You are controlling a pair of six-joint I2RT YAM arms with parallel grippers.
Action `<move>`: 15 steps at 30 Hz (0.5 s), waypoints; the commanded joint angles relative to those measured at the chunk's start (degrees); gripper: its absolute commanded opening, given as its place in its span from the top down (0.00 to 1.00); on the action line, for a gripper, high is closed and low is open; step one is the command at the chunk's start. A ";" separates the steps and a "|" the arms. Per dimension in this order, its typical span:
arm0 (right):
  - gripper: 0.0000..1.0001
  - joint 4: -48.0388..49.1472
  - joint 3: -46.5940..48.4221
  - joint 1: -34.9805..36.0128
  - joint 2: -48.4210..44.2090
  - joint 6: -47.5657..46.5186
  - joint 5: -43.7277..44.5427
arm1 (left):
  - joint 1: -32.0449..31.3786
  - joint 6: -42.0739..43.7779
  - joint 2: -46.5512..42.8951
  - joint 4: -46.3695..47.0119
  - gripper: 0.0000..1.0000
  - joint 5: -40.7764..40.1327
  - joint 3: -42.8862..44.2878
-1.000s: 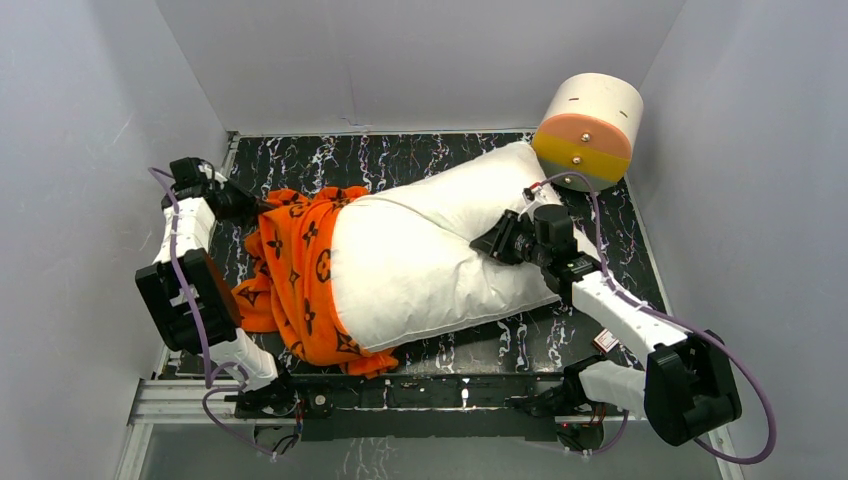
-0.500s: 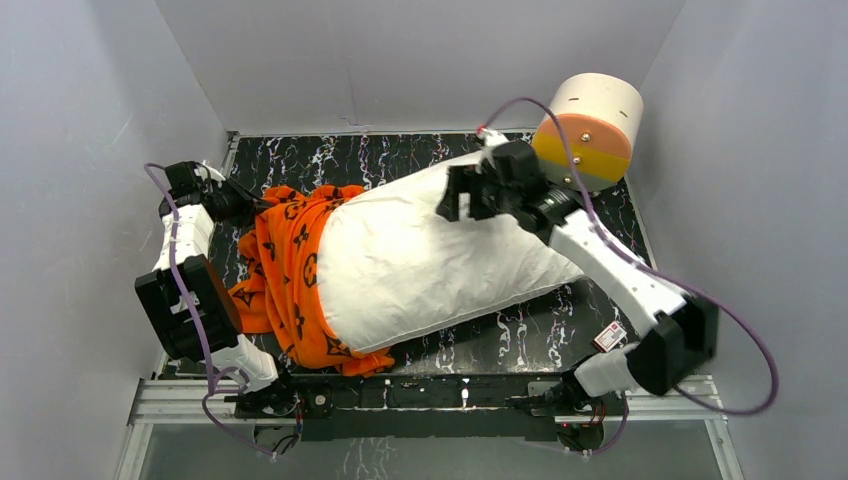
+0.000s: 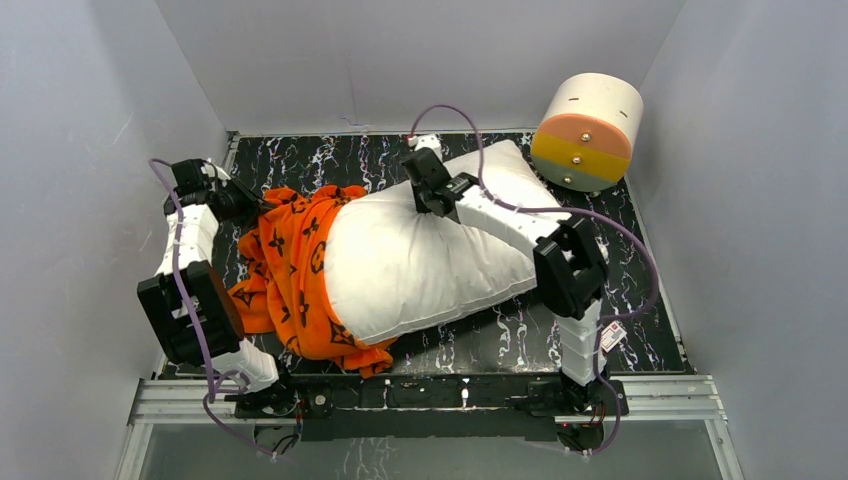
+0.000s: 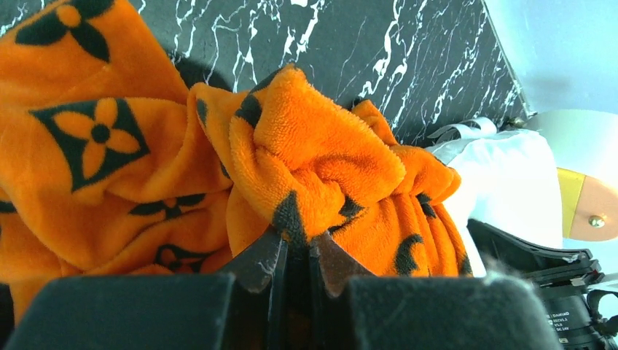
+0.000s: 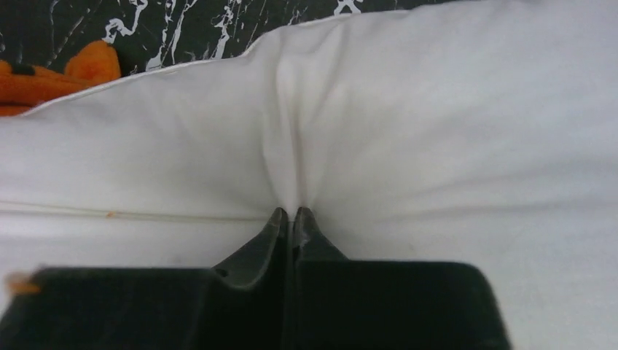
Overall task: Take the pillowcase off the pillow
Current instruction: Remove the pillow from the pillowcase.
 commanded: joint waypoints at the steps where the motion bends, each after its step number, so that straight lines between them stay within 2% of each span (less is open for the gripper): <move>1: 1.00 -5.26 -20.02 -8.46 -5.66 7.54 7.53 | 1.44 1.07 -9.04 -0.38 1.00 -14.15 1.67; 4: 1.00 -2.07 -30.62 -11.06 -12.56 10.04 8.24 | 1.75 1.15 -9.54 -1.13 1.00 -17.42 3.36; 9: 1.00 -0.46 -39.35 -11.66 -17.81 12.76 9.06 | 1.95 1.07 -7.12 -2.68 1.00 -17.33 7.61; 11: 1.00 -0.44 -40.31 -11.70 -18.54 13.42 8.58 | 1.95 1.25 -6.50 -2.32 1.00 -15.20 8.22; 13: 1.00 -0.56 -40.67 -11.74 -18.93 14.01 7.69 | 1.95 1.54 -5.73 -1.90 0.94 -11.64 8.55; 15: 1.00 -0.50 -40.81 -11.75 -19.56 14.38 6.28 | 1.95 2.23 -4.28 -0.86 0.86 -4.70 8.49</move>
